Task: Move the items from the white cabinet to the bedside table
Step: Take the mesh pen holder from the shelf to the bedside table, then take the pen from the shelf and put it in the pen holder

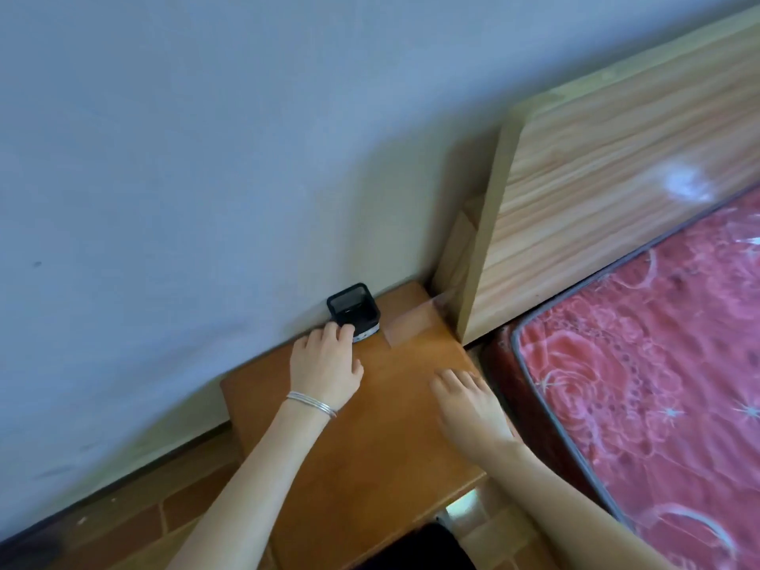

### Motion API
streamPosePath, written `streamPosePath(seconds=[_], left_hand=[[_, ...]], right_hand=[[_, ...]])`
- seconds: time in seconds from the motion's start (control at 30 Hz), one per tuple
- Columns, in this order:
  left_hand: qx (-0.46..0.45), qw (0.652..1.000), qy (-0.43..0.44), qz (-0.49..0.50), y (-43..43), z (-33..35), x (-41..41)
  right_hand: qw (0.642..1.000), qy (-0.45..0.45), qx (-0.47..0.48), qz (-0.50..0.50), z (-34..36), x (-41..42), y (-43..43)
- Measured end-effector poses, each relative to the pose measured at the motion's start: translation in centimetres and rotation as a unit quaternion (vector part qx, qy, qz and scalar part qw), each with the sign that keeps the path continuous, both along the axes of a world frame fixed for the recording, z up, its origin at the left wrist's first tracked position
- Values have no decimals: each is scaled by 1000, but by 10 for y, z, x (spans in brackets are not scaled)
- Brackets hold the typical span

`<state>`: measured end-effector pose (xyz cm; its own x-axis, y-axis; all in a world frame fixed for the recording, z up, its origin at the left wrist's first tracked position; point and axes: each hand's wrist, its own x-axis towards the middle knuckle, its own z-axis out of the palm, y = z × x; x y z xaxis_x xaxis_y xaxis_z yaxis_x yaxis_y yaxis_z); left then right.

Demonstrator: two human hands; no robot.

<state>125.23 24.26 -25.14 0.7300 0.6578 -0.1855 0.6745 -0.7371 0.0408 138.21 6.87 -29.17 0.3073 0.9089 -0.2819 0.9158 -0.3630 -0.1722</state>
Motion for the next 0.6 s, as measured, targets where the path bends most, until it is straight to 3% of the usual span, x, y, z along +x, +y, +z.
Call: streamPosePath(seconds=[0.1, 0.27, 0.43, 0.6], left_hand=[[7, 996, 15, -85, -26, 57, 6], [-6, 973, -52, -226, -76, 149, 31], [15, 930, -134, -341, -130, 233, 76], [15, 856, -207, -474, -204, 293, 118]], right_hand=[[996, -37, 71, -29, 59, 15, -14], [982, -102, 131, -85, 165, 29, -67], [960, -167, 154, -166, 253, 33, -149], [916, -245, 137, -288, 319, 8, -245]])
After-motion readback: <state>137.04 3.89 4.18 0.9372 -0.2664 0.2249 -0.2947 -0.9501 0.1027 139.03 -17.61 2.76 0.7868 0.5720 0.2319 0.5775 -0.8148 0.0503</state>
